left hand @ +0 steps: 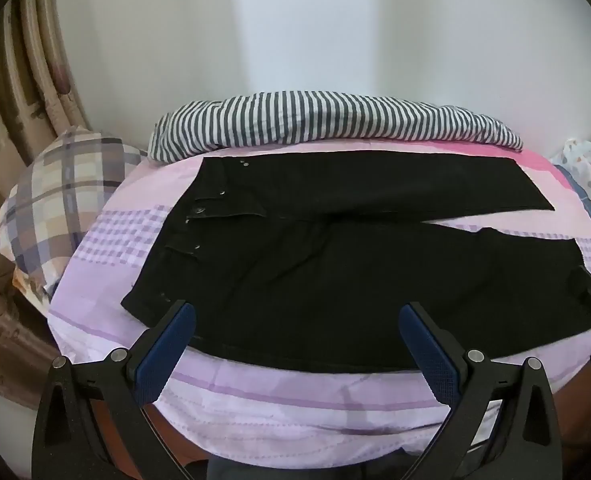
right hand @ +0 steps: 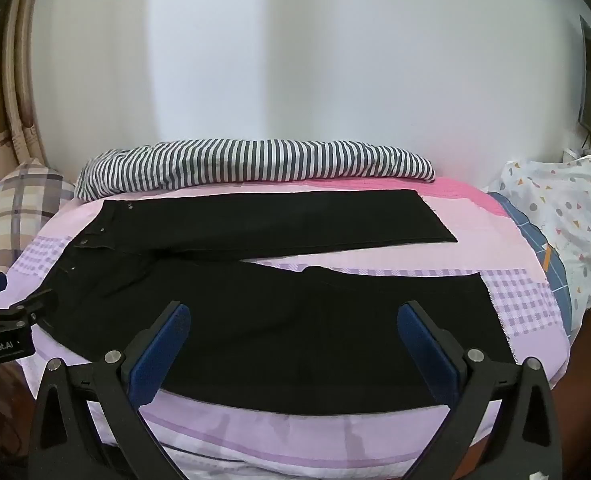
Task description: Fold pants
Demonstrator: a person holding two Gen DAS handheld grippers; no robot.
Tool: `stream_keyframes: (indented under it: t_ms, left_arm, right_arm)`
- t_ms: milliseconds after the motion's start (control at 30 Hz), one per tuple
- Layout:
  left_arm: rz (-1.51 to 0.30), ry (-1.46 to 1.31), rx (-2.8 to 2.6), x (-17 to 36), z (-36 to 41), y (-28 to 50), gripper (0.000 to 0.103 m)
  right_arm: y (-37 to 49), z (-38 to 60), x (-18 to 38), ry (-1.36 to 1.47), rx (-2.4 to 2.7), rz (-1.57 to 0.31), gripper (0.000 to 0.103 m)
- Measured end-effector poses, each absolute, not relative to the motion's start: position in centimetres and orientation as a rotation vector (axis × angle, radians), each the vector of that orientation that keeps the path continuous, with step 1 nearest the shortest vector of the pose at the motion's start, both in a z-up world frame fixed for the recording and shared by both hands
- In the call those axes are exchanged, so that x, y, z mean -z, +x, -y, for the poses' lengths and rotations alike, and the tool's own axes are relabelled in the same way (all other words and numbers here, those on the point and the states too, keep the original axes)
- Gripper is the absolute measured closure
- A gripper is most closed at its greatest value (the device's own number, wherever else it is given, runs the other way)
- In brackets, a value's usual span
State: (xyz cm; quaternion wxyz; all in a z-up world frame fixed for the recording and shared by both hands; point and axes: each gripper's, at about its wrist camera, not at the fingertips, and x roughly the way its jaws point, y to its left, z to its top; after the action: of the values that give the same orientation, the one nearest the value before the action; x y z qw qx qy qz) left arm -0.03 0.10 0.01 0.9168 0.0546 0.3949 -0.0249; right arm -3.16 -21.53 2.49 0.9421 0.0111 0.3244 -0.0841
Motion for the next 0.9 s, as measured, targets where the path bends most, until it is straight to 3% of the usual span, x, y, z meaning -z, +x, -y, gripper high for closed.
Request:
stream_keyframes:
  t_ms: [900]
  left_arm:
    - [-0.82, 0.153, 0.048, 1.0, 0.8, -0.1, 0.002]
  right_arm:
    - [-1.7, 21.7, -1.5, -0.016, 0.177, -0.715, 0.0]
